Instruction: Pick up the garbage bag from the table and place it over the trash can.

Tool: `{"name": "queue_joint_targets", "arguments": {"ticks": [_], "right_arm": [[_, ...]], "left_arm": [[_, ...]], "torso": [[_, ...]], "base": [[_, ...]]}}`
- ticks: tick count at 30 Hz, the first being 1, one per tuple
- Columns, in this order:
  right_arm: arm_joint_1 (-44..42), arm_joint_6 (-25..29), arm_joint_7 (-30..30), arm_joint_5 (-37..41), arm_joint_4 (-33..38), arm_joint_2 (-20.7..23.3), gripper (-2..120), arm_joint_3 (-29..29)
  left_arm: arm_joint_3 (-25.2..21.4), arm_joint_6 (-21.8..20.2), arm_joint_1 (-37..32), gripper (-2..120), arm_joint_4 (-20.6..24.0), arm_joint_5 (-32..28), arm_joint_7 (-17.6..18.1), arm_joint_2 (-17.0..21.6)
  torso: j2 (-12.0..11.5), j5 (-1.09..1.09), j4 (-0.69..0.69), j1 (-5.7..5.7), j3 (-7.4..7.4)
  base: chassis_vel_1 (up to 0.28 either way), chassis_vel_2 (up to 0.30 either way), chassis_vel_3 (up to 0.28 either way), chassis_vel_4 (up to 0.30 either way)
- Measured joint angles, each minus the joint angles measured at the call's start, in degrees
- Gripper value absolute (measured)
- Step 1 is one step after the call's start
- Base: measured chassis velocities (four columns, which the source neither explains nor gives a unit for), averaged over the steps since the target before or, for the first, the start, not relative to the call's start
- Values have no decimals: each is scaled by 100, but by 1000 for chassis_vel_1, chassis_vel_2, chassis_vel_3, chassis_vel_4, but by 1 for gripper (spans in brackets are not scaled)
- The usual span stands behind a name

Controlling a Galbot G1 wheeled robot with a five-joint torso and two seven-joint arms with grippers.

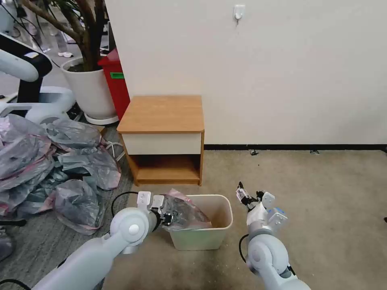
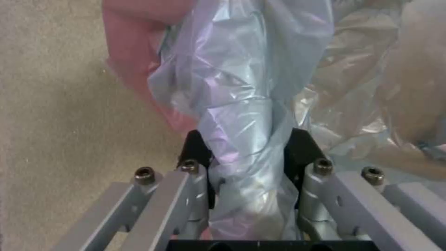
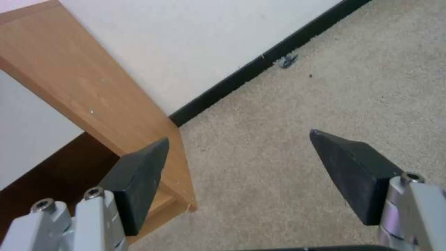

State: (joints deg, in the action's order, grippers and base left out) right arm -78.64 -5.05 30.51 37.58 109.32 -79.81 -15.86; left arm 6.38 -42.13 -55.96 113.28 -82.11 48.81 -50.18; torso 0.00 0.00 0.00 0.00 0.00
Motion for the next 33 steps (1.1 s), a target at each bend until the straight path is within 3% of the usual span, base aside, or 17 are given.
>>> {"name": "queue_joint_targets", "arguments": {"ticks": [3,6,10,22,26,28,29,32,33], "right_arm": [[-6,2,-1,-4,0,1,81,-2],[-29,8,-3,-17,2,3,81,-7],[-38,11,-4,-26,2,9,80,-9],[-139,58,-167,-190,310,140,81,-34],[-227,147,-589,-459,720,386,85,-59],[-307,246,-1157,-645,1044,669,92,-73],[-307,246,-1157,-645,1044,669,92,-73],[-445,424,-2246,-804,1413,1125,100,-90],[-445,424,-2246,-804,1413,1125,100,-90]], "left_arm": [[13,0,13,26,-14,-19,21,-10],[28,0,22,10,-33,-46,59,-33],[31,1,22,2,-34,-76,77,-41],[-216,-2,-58,1,-15,-71,-69,-61],[-447,-2,-187,1,113,69,-340,11],[-576,-2,-304,1,207,202,-489,69],[-576,-2,-304,1,207,202,-489,69],[-685,13,-450,1,264,558,-745,120],[-685,13,-450,1,264,558,-745,120]], "torso": [[0,0,0,0,0],[0,0,1,0,0],[0,1,0,0,0],[0,1,0,0,0],[0,0,0,0,0],[0,0,0,0,0],[0,0,0,0,0],[0,0,0,0,0],[0,0,0,0,0]], "base": [[0,0,0,0],[0,0,0,0],[0,0,0,0],[0,0,0,0],[0,0,0,0],[0,0,0,0],[0,0,0,0],[0,0,0,0],[0,0,0,0]]}}
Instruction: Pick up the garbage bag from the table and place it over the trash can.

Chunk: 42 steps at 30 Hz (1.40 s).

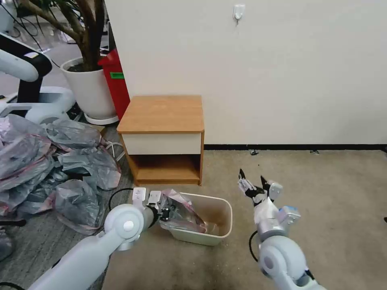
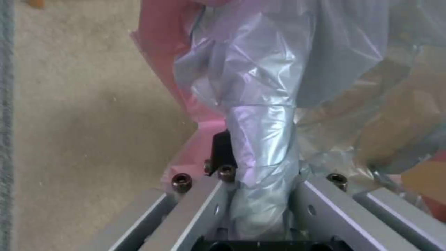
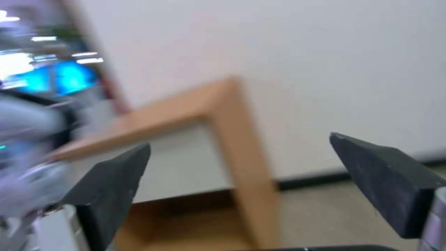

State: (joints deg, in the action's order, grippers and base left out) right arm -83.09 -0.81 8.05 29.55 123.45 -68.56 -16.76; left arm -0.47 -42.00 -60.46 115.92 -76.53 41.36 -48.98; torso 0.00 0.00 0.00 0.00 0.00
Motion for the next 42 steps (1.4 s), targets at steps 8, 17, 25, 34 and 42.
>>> {"name": "queue_joint_targets", "arguments": {"ticks": [8,17,25,34,42], "right_arm": [[-373,245,-1198,-403,332,836,101,514],[-191,-23,-707,-434,-11,975,85,1581],[506,-619,19,478,-431,1116,69,2133],[1101,-875,394,953,-819,1186,69,2578],[1511,-942,638,1039,-1223,1064,69,2767]], "left_arm": [[-206,139,-150,1,90,343,-292,-14],[-228,178,-145,1,178,469,-342,-18],[-218,179,-230,1,277,697,-462,1],[-170,180,-266,1,347,788,-501,-39],[-183,181,-338,1,478,788,-507,5]], "torso": [[0,0,0,0,0],[0,0,0,0,0],[0,0,0,0,0],[0,0,0,-1,0],[0,0,1,-1,0]], "base": [[0,0,0,0],[0,0,0,0],[0,0,0,0],[0,0,0,0],[0,0,0,0]]}}
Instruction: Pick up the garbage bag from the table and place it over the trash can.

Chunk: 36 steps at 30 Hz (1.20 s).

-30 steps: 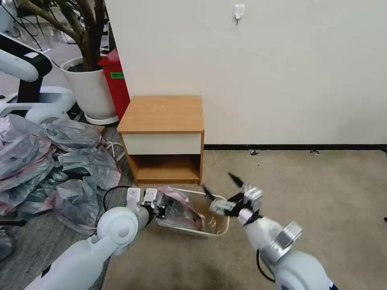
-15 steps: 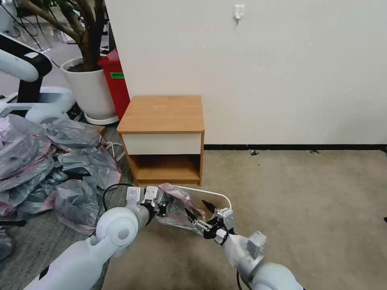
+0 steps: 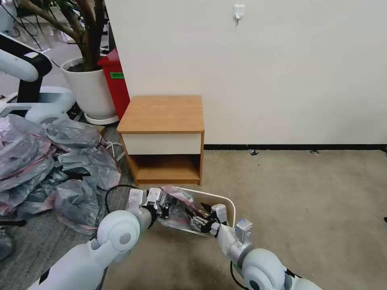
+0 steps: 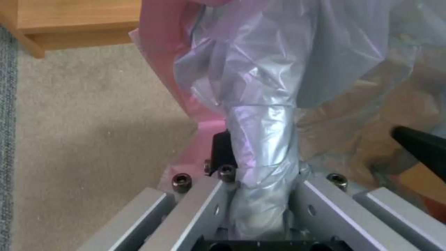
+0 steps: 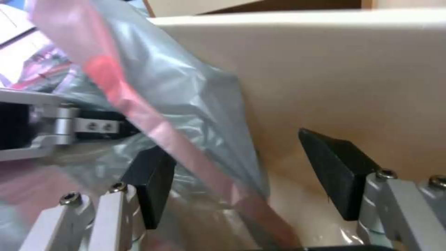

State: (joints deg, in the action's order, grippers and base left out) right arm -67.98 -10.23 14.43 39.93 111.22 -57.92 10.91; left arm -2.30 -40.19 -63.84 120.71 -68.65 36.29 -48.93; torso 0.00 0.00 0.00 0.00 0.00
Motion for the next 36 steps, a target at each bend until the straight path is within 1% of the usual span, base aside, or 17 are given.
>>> {"name": "queue_joint_targets", "arguments": {"ticks": [4,8,11,12,13,15,16,18,20,23,24,27,36], "right_arm": [[40,-6,64,5,-66,-31,68,58],[40,5,110,-5,-75,-56,64,98],[52,19,124,-10,-80,-106,56,105],[52,19,124,-10,-80,-106,56,105],[55,22,124,-10,-84,-114,54,109],[59,48,124,-13,-92,-131,45,124],[59,48,124,-13,-92,-131,45,124],[57,99,124,-19,-93,-134,34,131],[55,106,121,-19,-93,-134,32,131],[45,156,98,-21,-92,-130,16,156],[45,156,98,-21,-92,-130,16,156],[41,217,81,-24,-87,-134,2,177],[-70,328,-27,-34,23,-75,0,87]], "left_arm": [[-6,1,-12,1,5,0,-14,15],[-6,1,-20,1,5,0,-23,17],[18,2,-16,1,-8,1,-32,17],[18,2,-16,1,-8,1,-32,17],[25,1,-13,1,-13,1,-32,17],[41,2,-8,1,-23,2,-32,16],[41,2,-8,1,-23,2,-32,16],[51,2,-8,1,-32,4,-32,25],[52,1,-8,1,-33,4,-32,27],[58,2,-9,1,-38,7,-32,37],[58,2,-9,1,-38,7,-32,37],[66,6,-8,1,-44,7,-32,39],[55,24,-61,1,-109,87,-33,37]], "torso": [[0,0,0,0,0],[0,0,-1,0,0],[0,0,0,0,0],[0,0,0,0,0],[0,0,0,0,0],[0,0,0,0,0],[0,0,0,0,0],[0,0,0,0,0],[0,0,0,0,0],[0,0,0,0,0],[0,0,0,0,0],[0,0,0,0,0],[0,0,-1,0,0]], "base": [[0,0,0,0],[0,0,0,0],[0,0,0,0],[0,0,0,0],[0,0,0,0],[0,0,0,0],[0,0,0,0],[0,0,0,0],[0,0,0,0],[0,0,0,0],[0,0,0,0],[0,0,0,0],[0,0,0,0]]}}
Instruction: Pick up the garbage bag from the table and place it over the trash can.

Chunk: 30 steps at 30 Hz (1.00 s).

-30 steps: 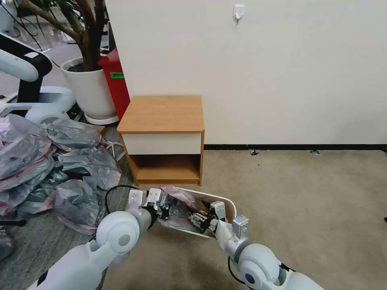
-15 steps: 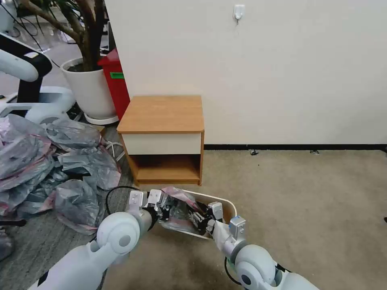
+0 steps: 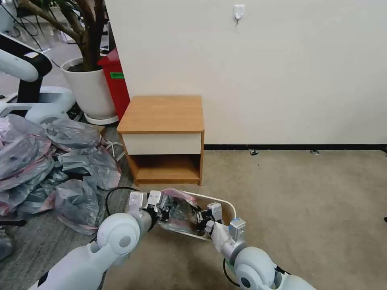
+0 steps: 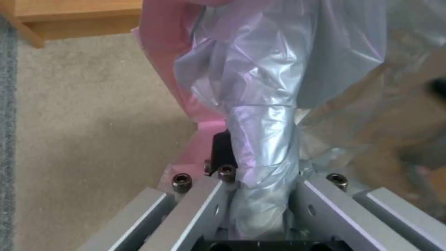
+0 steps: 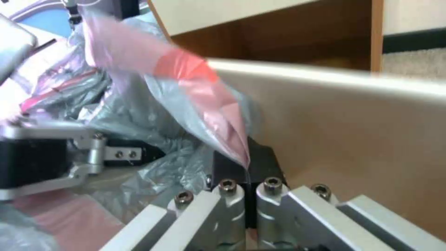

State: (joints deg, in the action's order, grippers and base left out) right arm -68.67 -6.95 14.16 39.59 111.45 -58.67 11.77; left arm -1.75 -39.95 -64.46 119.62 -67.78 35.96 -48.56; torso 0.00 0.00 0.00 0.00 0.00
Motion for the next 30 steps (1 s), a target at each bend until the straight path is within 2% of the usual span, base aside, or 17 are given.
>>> {"name": "queue_joint_targets", "arguments": {"ticks": [15,30], "right_arm": [[-70,-50,-75,339,751,673,0,-584],[93,-275,-94,817,565,1356,0,-1195]], "left_arm": [[0,34,-87,1,-199,318,-202,10],[-117,101,-258,1,-100,481,-410,42]], "torso": [[0,0,0,1,0],[0,-1,0,0,0]], "base": [[0,0,0,0],[0,0,0,0]]}}
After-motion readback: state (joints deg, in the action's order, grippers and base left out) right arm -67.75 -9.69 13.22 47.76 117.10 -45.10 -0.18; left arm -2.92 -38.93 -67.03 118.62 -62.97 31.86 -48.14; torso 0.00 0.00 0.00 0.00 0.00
